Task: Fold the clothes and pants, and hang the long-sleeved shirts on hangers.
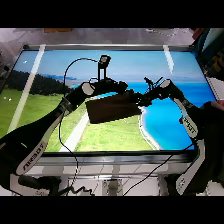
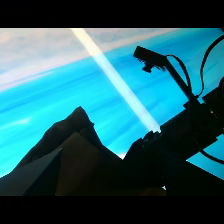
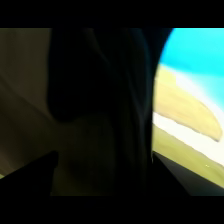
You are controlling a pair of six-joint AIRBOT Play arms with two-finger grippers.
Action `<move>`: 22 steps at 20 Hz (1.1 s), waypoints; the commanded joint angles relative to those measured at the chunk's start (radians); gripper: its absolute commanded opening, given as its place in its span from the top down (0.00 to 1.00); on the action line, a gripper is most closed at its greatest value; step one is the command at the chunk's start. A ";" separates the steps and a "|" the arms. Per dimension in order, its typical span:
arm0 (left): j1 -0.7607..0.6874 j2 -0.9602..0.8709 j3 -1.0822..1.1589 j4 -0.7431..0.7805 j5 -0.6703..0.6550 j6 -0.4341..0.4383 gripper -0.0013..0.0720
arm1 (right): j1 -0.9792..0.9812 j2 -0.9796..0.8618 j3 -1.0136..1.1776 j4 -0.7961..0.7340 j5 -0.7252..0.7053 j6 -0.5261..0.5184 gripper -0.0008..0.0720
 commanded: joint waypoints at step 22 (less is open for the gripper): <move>0.422 0.471 0.001 0.488 -0.598 -0.140 0.97 | -0.326 0.520 0.282 -0.129 0.280 0.215 0.97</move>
